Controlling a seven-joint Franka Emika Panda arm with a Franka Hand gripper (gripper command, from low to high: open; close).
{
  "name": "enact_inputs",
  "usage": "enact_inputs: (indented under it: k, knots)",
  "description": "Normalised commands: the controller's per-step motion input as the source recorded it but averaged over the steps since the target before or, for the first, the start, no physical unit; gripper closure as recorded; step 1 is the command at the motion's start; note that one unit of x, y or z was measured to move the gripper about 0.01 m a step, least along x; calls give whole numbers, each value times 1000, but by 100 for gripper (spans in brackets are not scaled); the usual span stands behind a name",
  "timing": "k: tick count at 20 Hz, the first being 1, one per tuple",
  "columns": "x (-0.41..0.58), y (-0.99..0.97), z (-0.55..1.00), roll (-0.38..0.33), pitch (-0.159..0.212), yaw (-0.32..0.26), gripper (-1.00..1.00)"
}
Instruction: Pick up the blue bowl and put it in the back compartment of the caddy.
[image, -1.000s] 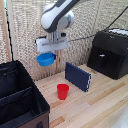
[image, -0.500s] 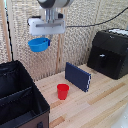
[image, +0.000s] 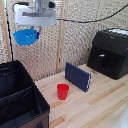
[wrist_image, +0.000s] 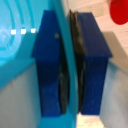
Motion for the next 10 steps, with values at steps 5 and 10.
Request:
enact_inputs:
  k: [5,10]
  knots:
    - [6,1000,-48,-20,29,0,100]
    - [3,799,-192,-31,1,0,100]
